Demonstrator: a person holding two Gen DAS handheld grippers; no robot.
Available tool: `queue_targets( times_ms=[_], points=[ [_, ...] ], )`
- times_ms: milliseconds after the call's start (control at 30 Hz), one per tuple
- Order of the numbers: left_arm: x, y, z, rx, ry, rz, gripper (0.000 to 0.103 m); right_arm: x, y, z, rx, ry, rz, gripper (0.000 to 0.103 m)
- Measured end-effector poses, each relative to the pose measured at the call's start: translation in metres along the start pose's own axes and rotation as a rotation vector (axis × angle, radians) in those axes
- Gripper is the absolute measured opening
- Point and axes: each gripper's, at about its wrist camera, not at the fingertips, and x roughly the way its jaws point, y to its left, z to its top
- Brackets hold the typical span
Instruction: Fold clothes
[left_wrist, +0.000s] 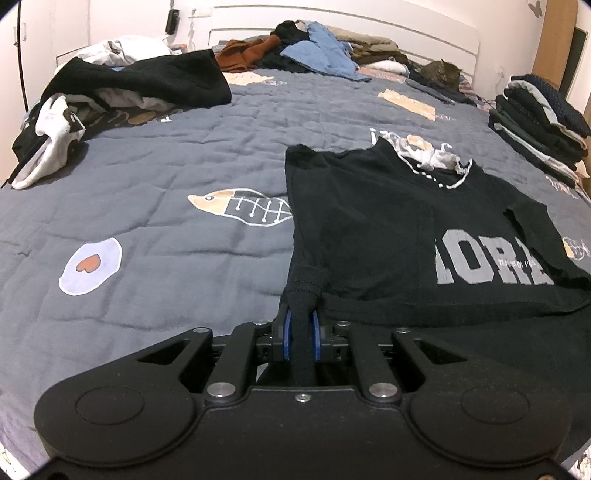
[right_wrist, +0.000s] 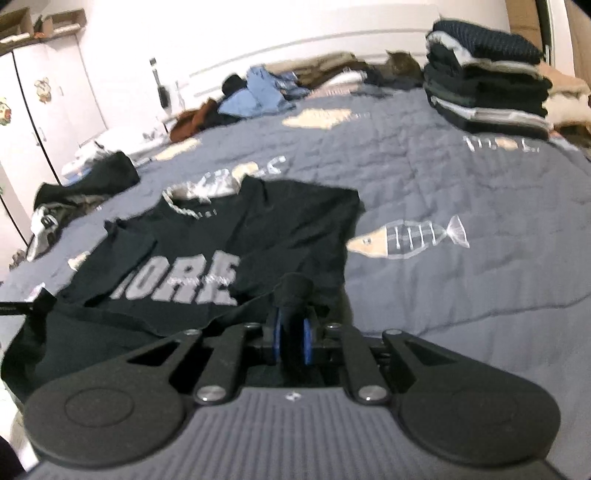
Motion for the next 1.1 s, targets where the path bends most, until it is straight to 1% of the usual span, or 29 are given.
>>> queue_targets(
  times_ms=[133, 333, 433, 567, 767, 933, 1100],
  points=[
    [-0.006, 0.001, 0.002, -0.005, -0.043, -0.009, 0.011, -0.009, 0.002, 0.006, 0.013, -0.052, 0.022, 0.01],
    [-0.023, 0.006, 0.01, -0.038, -0.138, -0.018, 0.011, -0.018, -0.012, 0.011, 0.133, -0.115, 0.062, 0.009],
    [-0.031, 0.008, 0.014, -0.051, -0.177, -0.025, 0.011, -0.02, -0.015, 0.013, 0.151, -0.132, 0.065, 0.009],
    [-0.031, 0.007, 0.018, -0.054, -0.195, -0.019, 0.011, -0.013, -0.015, 0.016, 0.165, -0.137, 0.059, 0.009],
    [-0.016, 0.006, 0.029, -0.043, -0.192, -0.006, 0.011, 0.007, -0.017, 0.025, 0.174, -0.133, 0.042, 0.009],
    [0.003, 0.009, 0.05, -0.065, -0.207, -0.023, 0.011, 0.029, -0.025, 0.038, 0.209, -0.129, 0.03, 0.008],
    [0.026, 0.005, 0.074, -0.054, -0.209, -0.033, 0.011, 0.055, -0.035, 0.055, 0.227, -0.116, 0.023, 0.008]
  ],
)
